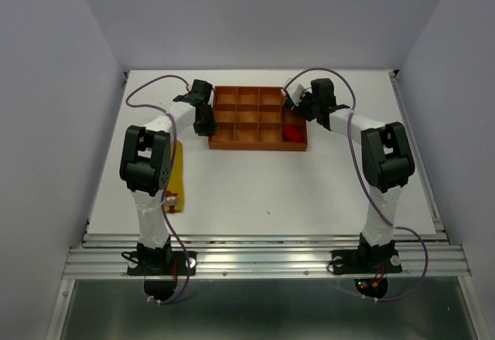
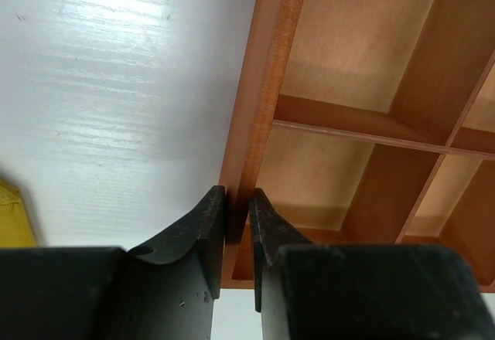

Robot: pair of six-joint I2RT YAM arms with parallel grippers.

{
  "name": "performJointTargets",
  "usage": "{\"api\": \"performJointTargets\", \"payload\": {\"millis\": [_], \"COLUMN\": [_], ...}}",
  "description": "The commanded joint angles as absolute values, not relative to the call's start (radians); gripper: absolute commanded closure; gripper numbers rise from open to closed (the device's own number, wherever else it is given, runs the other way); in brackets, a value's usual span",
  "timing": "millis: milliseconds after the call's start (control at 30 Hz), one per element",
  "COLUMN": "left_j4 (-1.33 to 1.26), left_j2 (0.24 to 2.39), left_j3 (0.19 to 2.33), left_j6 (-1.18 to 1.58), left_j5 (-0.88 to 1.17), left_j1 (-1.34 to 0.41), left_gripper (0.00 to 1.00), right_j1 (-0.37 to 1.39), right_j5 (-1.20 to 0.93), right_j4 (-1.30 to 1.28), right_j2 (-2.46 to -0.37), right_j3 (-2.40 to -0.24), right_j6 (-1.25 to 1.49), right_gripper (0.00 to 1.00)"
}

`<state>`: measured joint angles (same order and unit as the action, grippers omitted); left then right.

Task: Roll the socks
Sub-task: Place the sock in the storage box.

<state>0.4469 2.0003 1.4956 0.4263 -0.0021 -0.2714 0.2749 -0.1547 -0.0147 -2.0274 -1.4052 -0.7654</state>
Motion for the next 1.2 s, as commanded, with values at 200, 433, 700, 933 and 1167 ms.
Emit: {"api": "performJointTargets", "payload": {"millis": [200,433,700,933,1167], "left_j4": [0.426,0.393,0.396,0.399,0.406], "left_j2": [2.028,2.031,2.036,2.039,2.040], "left_j3": [1.542,1.529,1.529,1.520,1.506], "left_j6": [0.425,0.413,0.417,0.429,0.439], "left_j5": [-0.017,-0.005,-0.005,-0.008,-0.018], "left_j1": [-0.262,-0.270,-0.282,-0.287,-0.287], "left_gripper": [1.00,1.00,1.00,1.00,1.00], "right_j1": [0.299,0.308,0.341,0.373,0.373], "right_j5": [-0.248,-0.275,-0.252,-0.193,-0.172], "right_j4": [-0.278,-0.399,-0.469,-0.499,-0.495], "right_j2": [-2.066,-2.100,-2.121,-2.117,-2.131], "right_j3": [-1.364,-1.410,-1.433,-1.419,-1.397], "right_j6": [-0.759,-0.723,-0.640,-0.601,-0.569], "right_gripper": [0.99,0.99,0.99,0.99,0.99]}}
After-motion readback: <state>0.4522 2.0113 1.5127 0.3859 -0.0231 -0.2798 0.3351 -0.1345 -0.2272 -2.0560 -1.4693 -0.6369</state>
